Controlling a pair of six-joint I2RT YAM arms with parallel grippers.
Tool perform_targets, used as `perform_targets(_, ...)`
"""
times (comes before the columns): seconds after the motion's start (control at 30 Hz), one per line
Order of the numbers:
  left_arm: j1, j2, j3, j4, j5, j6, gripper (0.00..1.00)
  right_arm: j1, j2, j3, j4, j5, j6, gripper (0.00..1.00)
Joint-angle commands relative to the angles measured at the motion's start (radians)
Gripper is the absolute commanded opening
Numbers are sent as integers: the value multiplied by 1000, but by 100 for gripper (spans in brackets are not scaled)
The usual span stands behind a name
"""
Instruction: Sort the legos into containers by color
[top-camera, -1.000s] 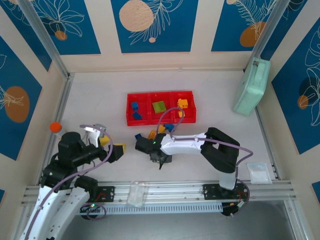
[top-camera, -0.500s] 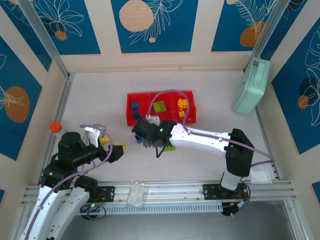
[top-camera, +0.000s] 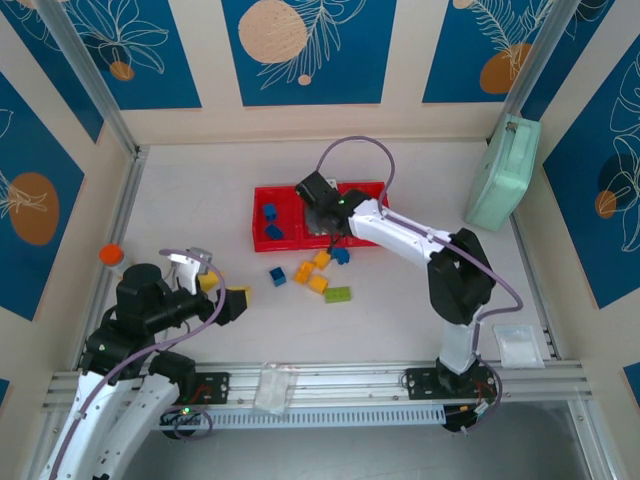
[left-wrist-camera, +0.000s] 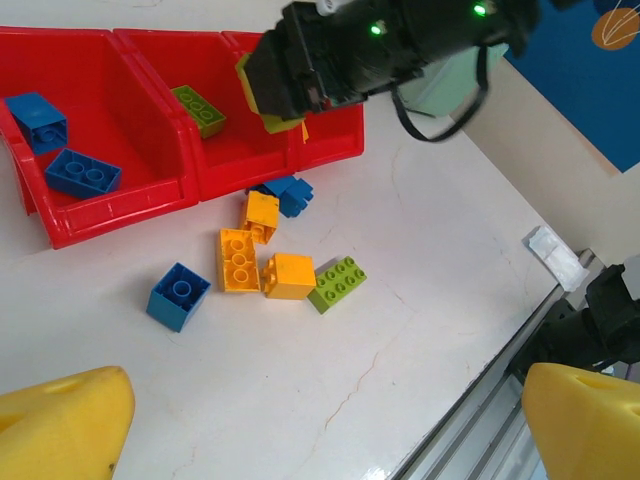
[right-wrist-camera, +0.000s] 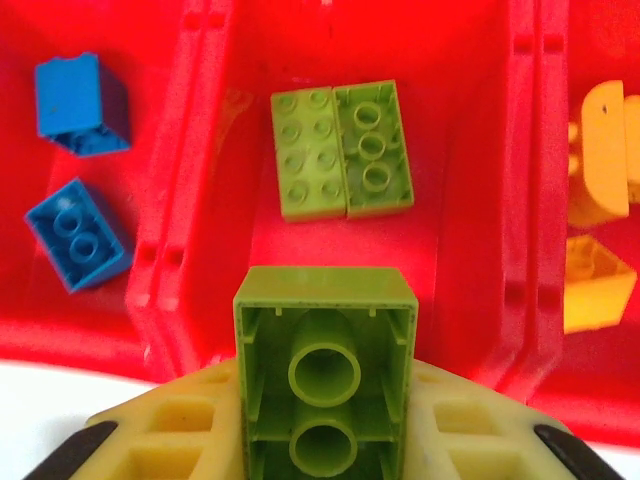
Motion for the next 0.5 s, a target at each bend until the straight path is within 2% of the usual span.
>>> perform_targets(0.0,-10,-1,7,1,-13,20,99,-30,78,77,20,-70,-69,18)
perform_targets(0.27,-11,5,8,0,-20,18,99,-42,232,196,-3,-99,-116,20)
perform_targets(0.47,-10,11,7,0,-20,18,99,-44,252,190,0,-102,-111,29)
